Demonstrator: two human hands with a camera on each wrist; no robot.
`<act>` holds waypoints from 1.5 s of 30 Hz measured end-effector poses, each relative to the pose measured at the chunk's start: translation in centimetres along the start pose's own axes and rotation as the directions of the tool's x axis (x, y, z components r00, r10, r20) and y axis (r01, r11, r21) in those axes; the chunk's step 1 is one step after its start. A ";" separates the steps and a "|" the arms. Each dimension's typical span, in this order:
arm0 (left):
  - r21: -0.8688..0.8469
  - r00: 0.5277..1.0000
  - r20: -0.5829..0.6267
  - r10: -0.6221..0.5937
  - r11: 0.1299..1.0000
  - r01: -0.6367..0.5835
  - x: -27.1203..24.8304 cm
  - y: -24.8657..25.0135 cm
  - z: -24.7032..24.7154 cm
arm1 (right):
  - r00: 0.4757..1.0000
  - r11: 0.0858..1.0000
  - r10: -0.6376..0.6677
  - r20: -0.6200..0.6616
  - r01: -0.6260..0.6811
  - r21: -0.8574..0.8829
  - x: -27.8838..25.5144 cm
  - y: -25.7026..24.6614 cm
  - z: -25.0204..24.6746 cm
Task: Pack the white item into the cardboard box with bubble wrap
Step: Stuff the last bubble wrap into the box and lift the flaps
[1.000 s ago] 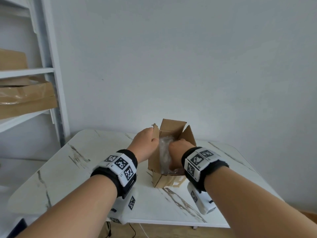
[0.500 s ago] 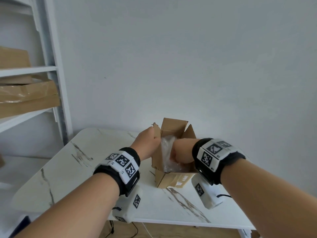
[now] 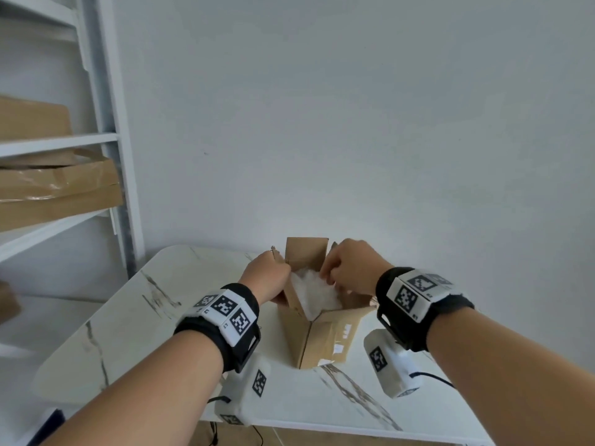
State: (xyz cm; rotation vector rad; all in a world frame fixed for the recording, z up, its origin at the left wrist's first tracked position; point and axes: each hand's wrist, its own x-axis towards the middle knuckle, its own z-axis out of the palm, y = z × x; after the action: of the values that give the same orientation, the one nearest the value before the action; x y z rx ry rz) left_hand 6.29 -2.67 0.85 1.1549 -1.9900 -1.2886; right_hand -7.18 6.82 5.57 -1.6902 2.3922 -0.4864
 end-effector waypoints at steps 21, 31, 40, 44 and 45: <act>0.016 0.996 -0.059 0.066 0.998 -0.066 0.5 -1.2 -2.0 | 0.939 0.973 0.195 -0.282 -0.148 0.179 0.2 3.7 0.3; -0.051 0.992 -0.071 0.103 0.993 -0.106 -0.2 -1.2 -2.1 | 0.880 0.836 0.346 -0.324 -0.133 0.533 0.4 5.4 1.5; 0.108 0.979 -0.044 0.199 0.975 -0.193 -0.3 -1.5 -2.8 | 0.894 0.808 0.343 -0.289 -0.123 0.576 0.1 6.2 2.1; 0.261 0.969 0.004 0.248 0.935 -0.240 -0.4 -1.0 -2.1 | 0.920 0.721 0.343 -0.190 -0.129 0.680 -0.1 6.3 2.1; 0.265 0.970 0.024 0.242 0.934 -0.240 -0.4 -0.8 -1.9 | 0.926 0.723 0.329 -0.185 -0.121 0.680 0.0 6.3 2.2</act>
State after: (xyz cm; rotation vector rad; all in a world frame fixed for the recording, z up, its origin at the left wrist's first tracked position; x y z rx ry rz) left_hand 8.26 -3.44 0.96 0.9890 -2.2678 -0.9114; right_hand -12.00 8.39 1.30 -1.0369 2.1497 -1.4276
